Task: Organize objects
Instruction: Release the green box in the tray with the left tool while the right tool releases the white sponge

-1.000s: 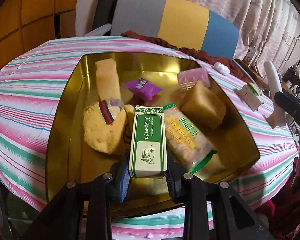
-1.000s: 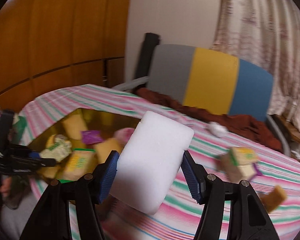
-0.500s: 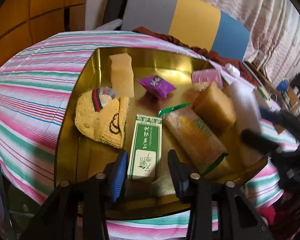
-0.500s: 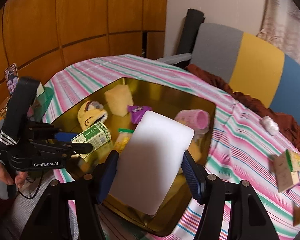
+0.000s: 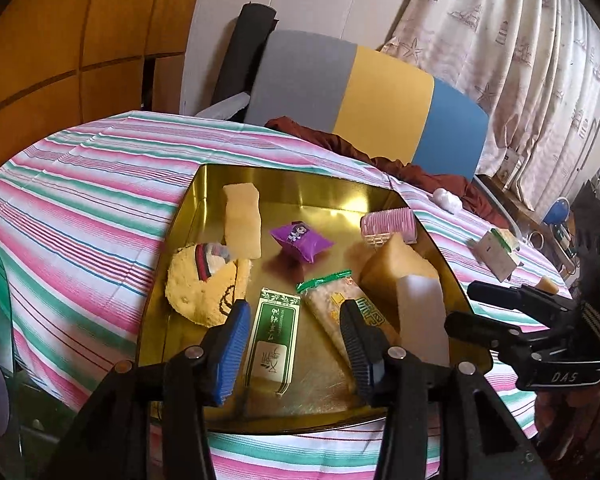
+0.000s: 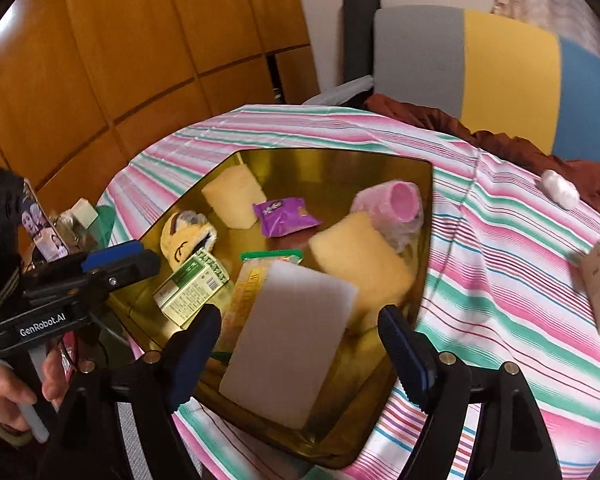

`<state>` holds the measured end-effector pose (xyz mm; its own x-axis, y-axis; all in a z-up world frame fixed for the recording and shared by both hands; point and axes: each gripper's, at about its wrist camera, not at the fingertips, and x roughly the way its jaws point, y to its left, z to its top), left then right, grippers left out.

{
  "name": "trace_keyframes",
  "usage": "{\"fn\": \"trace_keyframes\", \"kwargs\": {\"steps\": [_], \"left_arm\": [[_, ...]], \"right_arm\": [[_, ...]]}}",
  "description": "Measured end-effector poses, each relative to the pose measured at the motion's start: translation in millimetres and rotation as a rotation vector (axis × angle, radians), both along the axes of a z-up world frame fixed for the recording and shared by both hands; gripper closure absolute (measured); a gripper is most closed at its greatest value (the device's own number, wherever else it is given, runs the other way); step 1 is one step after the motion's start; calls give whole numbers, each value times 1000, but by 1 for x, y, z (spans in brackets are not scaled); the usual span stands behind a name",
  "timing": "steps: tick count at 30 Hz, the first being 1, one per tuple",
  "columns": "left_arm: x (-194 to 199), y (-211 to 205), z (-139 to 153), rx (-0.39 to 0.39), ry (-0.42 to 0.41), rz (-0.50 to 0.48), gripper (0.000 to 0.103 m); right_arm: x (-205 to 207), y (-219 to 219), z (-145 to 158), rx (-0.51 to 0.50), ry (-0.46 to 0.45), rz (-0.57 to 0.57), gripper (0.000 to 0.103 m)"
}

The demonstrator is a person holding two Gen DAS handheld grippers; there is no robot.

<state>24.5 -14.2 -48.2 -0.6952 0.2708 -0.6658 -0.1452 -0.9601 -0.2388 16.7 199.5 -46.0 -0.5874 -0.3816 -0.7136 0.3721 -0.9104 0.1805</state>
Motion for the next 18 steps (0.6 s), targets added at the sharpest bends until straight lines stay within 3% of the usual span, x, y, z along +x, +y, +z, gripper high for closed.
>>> {"fn": "trace_keyframes", "kwargs": {"steps": [1, 2, 3, 6, 12, 18], "left_arm": [[1, 0, 0, -2, 1, 3, 56], [2, 1, 1, -2, 2, 4, 56], [3, 1, 1, -2, 2, 4, 56], [5, 2, 2, -5, 8, 3, 56], [6, 7, 3, -13, 11, -10, 56], [9, 14, 3, -25, 22, -29, 56]], "right_arm": [[1, 0, 1, 5, -7, 5, 23], [1, -2, 0, 15, -16, 17, 29], [1, -7, -1, 31, -29, 35, 43], [-1, -18, -9, 83, -59, 73, 60], [-17, -33, -20, 267, 1, 3, 63], [-15, -11, -10, 133, -40, -35, 62]]}}
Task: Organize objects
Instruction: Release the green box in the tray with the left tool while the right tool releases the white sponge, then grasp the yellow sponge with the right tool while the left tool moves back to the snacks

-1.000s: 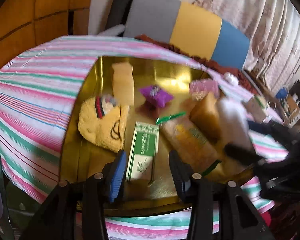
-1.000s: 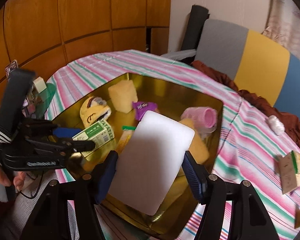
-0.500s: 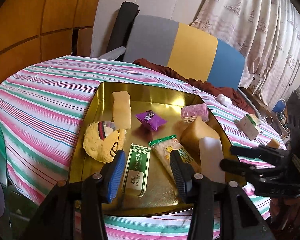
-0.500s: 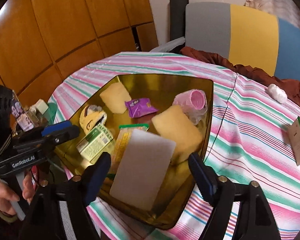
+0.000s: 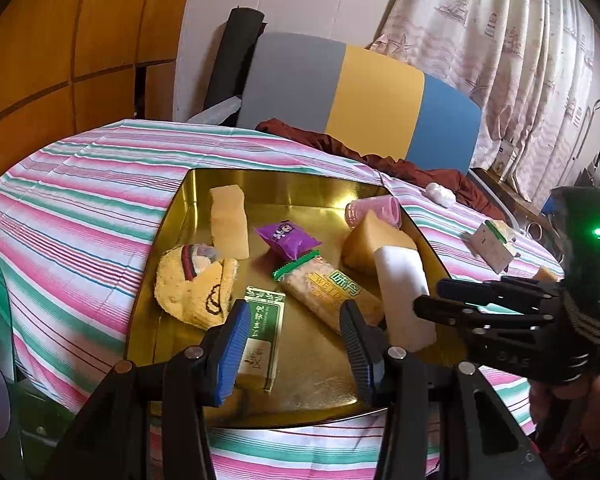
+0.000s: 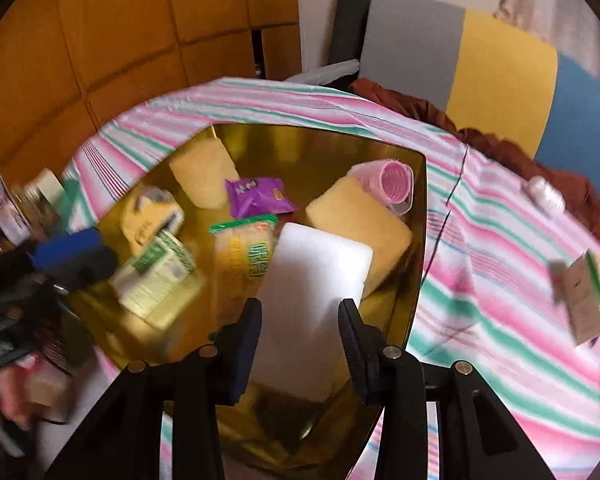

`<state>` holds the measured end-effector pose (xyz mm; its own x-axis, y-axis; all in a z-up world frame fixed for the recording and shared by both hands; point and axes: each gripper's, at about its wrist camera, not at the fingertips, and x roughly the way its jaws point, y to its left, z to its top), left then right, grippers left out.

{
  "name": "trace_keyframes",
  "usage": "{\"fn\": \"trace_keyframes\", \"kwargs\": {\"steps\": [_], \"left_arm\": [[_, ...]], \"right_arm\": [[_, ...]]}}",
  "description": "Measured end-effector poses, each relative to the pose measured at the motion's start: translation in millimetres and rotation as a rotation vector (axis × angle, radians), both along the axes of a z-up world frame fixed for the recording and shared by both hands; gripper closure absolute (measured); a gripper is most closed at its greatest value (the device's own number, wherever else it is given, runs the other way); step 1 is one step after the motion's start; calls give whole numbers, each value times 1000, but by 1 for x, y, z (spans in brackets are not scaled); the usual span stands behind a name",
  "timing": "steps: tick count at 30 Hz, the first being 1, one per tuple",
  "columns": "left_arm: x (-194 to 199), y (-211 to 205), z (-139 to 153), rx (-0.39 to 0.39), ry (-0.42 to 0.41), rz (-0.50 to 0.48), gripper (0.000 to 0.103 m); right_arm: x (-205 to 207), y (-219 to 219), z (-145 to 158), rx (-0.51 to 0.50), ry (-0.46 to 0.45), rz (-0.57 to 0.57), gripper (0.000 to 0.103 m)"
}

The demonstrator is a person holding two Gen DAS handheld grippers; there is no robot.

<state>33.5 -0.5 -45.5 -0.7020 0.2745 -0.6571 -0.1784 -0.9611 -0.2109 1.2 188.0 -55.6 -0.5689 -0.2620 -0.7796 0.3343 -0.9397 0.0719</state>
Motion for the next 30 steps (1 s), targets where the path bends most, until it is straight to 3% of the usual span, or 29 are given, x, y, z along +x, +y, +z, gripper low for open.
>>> {"fn": "trace_keyframes", "kwargs": {"steps": [4, 10, 12, 21, 30], "left_arm": [[1, 9, -2, -1, -7, -26, 56], [6, 35, 0, 4, -3, -89, 50], [8, 46, 0, 2, -6, -114, 50], [15, 102, 5, -12, -24, -259, 50], [19, 145, 5, -23, -56, -357, 50]], "right_arm": [[14, 18, 6, -41, 22, -32, 61], [25, 61, 19, -75, 71, -149, 48], [27, 77, 23, -64, 80, -188, 43], [33, 160, 22, 26, 53, -345, 43], [37, 277, 32, 152, 74, -603, 39]]}}
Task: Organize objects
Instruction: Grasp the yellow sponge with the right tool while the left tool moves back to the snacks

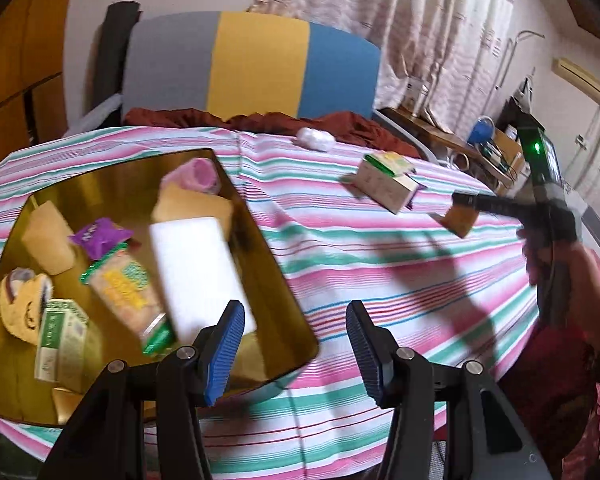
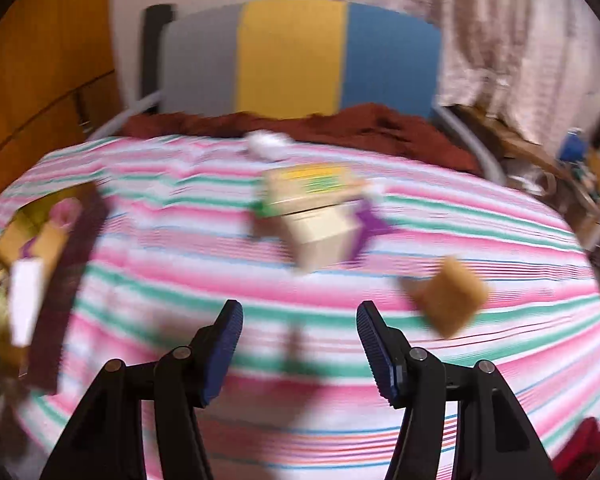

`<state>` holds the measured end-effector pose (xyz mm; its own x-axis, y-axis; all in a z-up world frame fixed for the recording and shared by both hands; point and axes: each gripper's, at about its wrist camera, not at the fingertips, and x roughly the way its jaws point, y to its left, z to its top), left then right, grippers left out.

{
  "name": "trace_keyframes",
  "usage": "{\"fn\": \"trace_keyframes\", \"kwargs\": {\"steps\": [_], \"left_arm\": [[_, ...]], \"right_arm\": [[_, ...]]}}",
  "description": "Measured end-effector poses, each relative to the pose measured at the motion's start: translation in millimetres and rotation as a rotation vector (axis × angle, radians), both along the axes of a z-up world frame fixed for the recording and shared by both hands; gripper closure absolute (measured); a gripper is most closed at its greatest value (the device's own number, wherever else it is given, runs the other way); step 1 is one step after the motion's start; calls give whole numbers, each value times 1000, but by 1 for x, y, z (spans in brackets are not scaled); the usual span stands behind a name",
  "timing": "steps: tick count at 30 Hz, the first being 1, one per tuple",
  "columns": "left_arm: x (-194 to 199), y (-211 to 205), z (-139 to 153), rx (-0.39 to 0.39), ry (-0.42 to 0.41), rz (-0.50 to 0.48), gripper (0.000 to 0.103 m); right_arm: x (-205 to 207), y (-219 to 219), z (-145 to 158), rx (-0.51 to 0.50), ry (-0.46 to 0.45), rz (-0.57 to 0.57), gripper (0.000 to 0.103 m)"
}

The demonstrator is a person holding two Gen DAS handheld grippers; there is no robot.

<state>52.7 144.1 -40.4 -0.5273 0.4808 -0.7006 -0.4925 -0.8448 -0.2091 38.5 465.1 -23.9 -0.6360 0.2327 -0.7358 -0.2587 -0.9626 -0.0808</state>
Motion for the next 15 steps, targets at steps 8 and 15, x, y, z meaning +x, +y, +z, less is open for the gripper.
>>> {"fn": "trace_keyframes", "kwargs": {"steps": [8, 15], "left_arm": [[-1, 25, -5, -17, -38, -43, 50], [-4, 43, -2, -28, -36, -64, 50]], "right_arm": [[4, 93, 4, -9, 37, -203, 36], [3, 95, -14, -124, 17, -118, 36]]}}
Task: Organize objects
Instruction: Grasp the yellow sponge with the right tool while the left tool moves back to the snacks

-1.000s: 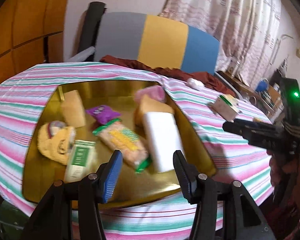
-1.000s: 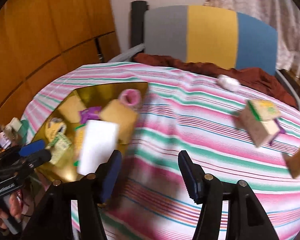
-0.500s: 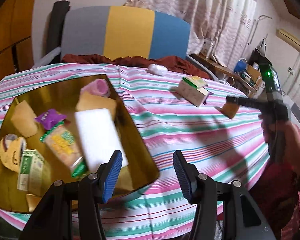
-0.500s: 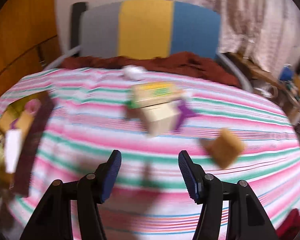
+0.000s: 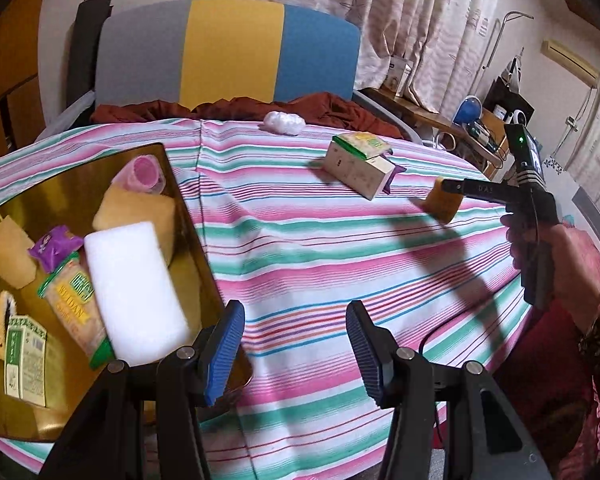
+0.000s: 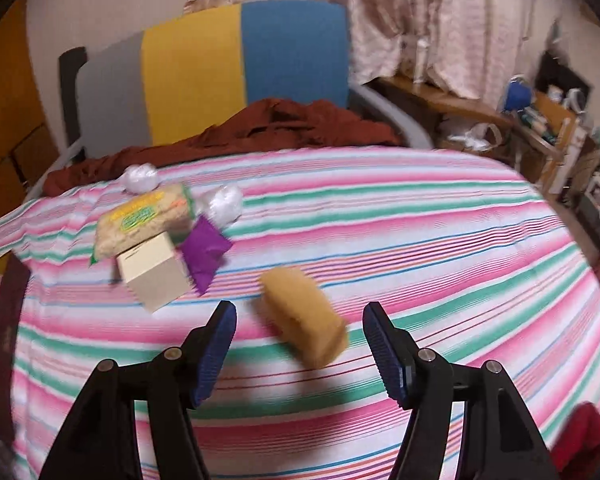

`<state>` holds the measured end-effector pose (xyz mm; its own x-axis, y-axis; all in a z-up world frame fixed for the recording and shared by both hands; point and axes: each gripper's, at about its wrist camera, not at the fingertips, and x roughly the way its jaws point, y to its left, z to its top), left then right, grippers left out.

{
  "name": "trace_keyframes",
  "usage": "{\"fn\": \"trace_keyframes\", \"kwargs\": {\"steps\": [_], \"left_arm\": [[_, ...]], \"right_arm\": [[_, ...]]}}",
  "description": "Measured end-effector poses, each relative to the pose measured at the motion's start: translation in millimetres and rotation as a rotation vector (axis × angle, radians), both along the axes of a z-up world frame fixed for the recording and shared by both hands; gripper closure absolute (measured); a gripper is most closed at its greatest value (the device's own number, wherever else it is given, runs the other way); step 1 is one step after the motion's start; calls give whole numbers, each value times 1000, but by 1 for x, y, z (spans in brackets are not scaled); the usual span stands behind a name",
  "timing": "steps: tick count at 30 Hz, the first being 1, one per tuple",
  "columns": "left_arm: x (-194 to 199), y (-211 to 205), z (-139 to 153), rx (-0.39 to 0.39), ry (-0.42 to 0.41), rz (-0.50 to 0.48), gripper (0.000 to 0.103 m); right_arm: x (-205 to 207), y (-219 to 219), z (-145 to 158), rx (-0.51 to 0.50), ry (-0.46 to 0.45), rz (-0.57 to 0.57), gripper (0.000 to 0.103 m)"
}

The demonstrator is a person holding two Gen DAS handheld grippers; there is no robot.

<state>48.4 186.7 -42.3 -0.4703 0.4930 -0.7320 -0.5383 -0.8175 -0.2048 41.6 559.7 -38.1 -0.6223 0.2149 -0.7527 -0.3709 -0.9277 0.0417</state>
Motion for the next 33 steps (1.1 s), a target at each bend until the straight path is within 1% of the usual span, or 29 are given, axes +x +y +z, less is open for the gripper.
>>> {"fn": "trace_keyframes", "kwargs": {"steps": [1, 2, 3, 5, 7, 8, 9, 10, 11, 12, 15, 18, 19, 21, 23, 25, 26, 27, 29, 30, 33], "left_arm": [[-1, 3, 1, 1, 2, -3, 50], [-1, 5, 2, 2, 5, -4, 50], [-2, 7, 4, 3, 11, -5, 50], [-4, 11, 6, 2, 14, -8, 50], [-6, 15, 8, 4, 14, -8, 50], [-6, 16, 8, 4, 13, -6, 50], [-7, 17, 8, 4, 12, -6, 50], [-8, 19, 9, 5, 10, -7, 50], [-9, 20, 9, 5, 9, -7, 50], [-10, 21, 10, 3, 7, -7, 50], [-14, 27, 12, 10, 1, -14, 50], [-17, 36, 17, 8, 13, -23, 50], [-19, 41, 19, 10, 18, -31, 50], [-23, 49, 21, 9, 18, -41, 50], [-30, 61, 22, 10, 11, -54, 50], [-38, 74, 21, 6, 6, -57, 50], [-40, 78, 21, 8, 3, -59, 50], [-44, 83, 21, 11, -1, -61, 50], [-53, 95, 21, 7, -6, -61, 50], [-56, 101, 21, 7, -7, -62, 50], [-71, 121, 21, -1, -13, -57, 50]], "right_arm": [[1, -6, 0, -26, 6, 39, 36], [2, -11, 1, -38, 14, 67, 32], [4, -16, 4, -52, 29, 104, 31], [6, -23, 7, -80, 57, 146, 31], [8, -27, 11, -76, 84, 155, 31], [7, -28, 11, -61, 88, 144, 28], [7, -28, 11, -44, 88, 129, 23], [6, -28, 9, -15, 80, 105, 19], [5, -28, 7, 18, 66, 78, 12], [4, -28, 5, 37, 53, 64, 8], [-2, -26, -3, 40, 5, 60, 8], [-11, -25, -16, 16, -51, 72, 2], [-13, -26, -21, 18, -73, 76, 2], [-18, -26, -30, 25, -106, 73, 2], [-20, -23, -36, 5, -122, 64, 4], [-21, -19, -41, -29, -130, 67, 14], [-22, -18, -44, -39, -143, 67, 24], [-23, -18, -48, -52, -163, 68, 30], [-22, -16, -51, -82, -169, 63, 32], [-21, -16, -50, -84, -167, 62, 34], [-18, -13, -46, -93, -161, 51, 36]]}}
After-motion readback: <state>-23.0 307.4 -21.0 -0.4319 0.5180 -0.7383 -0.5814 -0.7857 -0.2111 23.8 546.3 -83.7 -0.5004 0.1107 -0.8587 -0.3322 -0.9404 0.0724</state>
